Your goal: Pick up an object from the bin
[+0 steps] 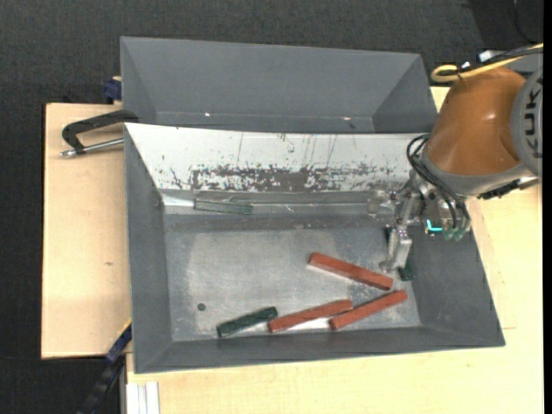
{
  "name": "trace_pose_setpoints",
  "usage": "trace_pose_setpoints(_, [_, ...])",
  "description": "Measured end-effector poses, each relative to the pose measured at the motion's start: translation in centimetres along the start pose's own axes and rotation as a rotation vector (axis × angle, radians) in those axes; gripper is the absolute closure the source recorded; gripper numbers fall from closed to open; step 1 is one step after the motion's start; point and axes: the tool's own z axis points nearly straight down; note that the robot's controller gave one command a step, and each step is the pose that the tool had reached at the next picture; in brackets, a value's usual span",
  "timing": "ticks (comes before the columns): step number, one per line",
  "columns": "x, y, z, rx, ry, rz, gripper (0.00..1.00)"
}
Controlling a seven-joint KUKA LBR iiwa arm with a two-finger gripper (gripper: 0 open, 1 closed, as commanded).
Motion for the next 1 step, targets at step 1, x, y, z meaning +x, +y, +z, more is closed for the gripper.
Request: trace_pose_setpoints(1, [-0.2, 0.02, -0.44, 0.001, -0.008, -0.001, 0.0])
